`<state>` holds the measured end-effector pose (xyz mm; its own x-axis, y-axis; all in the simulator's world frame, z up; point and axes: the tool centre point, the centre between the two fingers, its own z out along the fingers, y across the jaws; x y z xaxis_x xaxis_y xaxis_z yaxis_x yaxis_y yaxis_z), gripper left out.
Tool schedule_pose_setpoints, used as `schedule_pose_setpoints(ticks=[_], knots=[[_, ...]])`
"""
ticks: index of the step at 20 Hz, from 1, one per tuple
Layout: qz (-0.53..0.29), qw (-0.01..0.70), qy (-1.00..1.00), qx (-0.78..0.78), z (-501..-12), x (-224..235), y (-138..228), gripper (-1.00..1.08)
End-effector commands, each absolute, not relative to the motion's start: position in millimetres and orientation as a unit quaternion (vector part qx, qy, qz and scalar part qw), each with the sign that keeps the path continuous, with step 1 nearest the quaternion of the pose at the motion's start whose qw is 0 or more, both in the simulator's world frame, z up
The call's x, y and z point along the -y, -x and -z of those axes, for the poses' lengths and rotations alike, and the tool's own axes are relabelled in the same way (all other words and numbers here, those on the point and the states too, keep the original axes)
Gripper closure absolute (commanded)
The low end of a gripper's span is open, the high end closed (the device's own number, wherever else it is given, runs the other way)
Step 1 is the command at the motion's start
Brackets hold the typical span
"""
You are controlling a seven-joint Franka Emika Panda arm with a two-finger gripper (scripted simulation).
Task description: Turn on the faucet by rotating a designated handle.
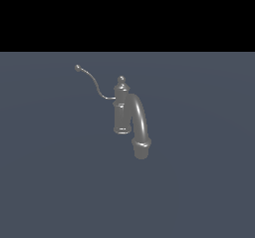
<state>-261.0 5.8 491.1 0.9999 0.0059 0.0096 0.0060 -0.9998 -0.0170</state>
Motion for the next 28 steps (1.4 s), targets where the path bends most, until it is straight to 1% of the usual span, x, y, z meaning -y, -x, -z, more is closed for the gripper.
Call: schedule_pose_setpoints(ticks=[1, 17, 23, 28], knots=[[0.005, 0.009, 1.0, 0.003, -491.1, -5.8, 261.0, 1.08], [-0.006, 0.017, 1.0, 0.005, -486.9, -5.4, 258.1, 1.08], [-0.007, 0.02, 1.0, -0.019, -484.4, -8.3, 245.2, 1.08], [-0.008, 0.023, 0.998, -0.053, -480.2, -12.5, 227.5, 1.08]])
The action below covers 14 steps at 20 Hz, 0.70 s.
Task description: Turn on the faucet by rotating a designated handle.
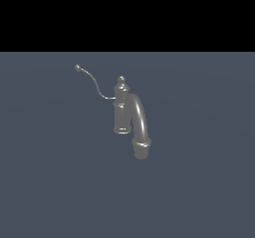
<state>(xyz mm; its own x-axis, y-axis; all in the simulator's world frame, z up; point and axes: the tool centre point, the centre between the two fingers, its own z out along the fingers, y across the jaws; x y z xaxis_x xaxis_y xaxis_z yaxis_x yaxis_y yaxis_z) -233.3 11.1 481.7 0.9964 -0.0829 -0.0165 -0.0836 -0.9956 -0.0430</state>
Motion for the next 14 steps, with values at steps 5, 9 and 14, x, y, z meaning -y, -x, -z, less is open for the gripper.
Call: schedule_pose_setpoints(ticks=[5, 9, 14], knots=[[-0.01, 0.026, 0.995, -0.1, -472.7, -19.1, 202.9, 1.08], [-0.012, 0.029, 0.989, -0.144, -464.0, -25.9, 179.8, 1.08], [-0.015, 0.03, 0.979, -0.201, -450.9, -35.3, 151.3, 1.08]])
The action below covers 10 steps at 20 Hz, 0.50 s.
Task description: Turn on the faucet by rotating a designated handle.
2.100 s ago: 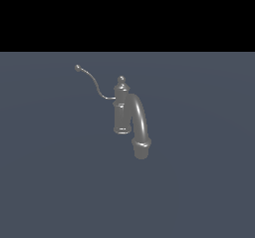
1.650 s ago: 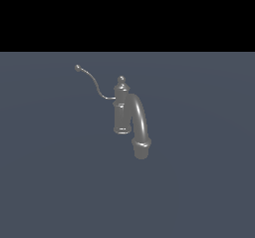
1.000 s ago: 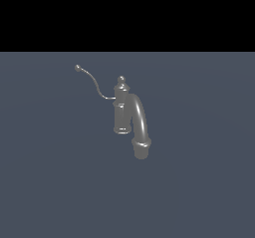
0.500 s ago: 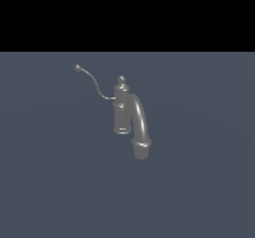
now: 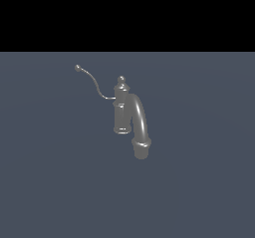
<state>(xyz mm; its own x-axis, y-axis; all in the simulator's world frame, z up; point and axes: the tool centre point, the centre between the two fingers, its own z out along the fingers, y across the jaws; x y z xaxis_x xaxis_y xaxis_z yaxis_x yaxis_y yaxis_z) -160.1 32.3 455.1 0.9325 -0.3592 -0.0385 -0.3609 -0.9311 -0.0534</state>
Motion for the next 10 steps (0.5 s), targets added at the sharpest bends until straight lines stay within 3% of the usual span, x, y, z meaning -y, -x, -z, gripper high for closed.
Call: schedule_pose_setpoints(ticks=[1, 10], knots=[[-0.015, 0.031, 0.977, -0.212, -448.0, -37.3, 145.7, 1.08], [-0.019, 0.029, 0.949, -0.312, -417.1, -56.7, 96.9, 1.08]])
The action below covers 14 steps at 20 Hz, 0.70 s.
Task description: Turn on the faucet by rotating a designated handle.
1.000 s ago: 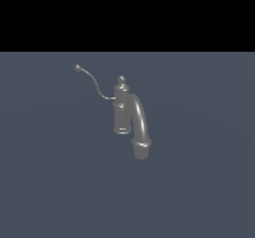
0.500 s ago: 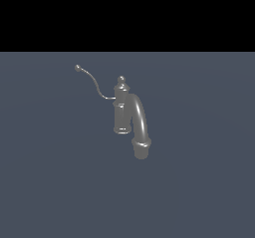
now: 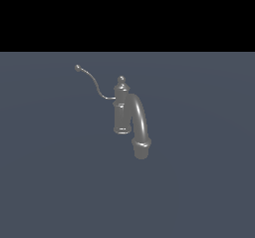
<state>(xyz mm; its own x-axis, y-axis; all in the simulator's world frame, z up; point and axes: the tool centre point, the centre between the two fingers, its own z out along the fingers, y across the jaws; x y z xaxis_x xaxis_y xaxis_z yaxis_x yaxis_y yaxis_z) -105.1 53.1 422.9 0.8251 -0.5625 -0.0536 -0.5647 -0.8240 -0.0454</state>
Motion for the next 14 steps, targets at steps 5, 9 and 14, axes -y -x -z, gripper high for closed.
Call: schedule_pose_setpoints(ticks=[5, 9, 14], knots=[[-0.021, 0.027, 0.93, -0.367, -396.6, -68.5, 71.4, 1.08], [-0.021, 0.024, 0.912, -0.41, -378.6, -78.3, 52.1, 1.08], [-0.02, 0.02, 0.886, -0.462, -354.1, -91.1, 29.3, 1.08]])
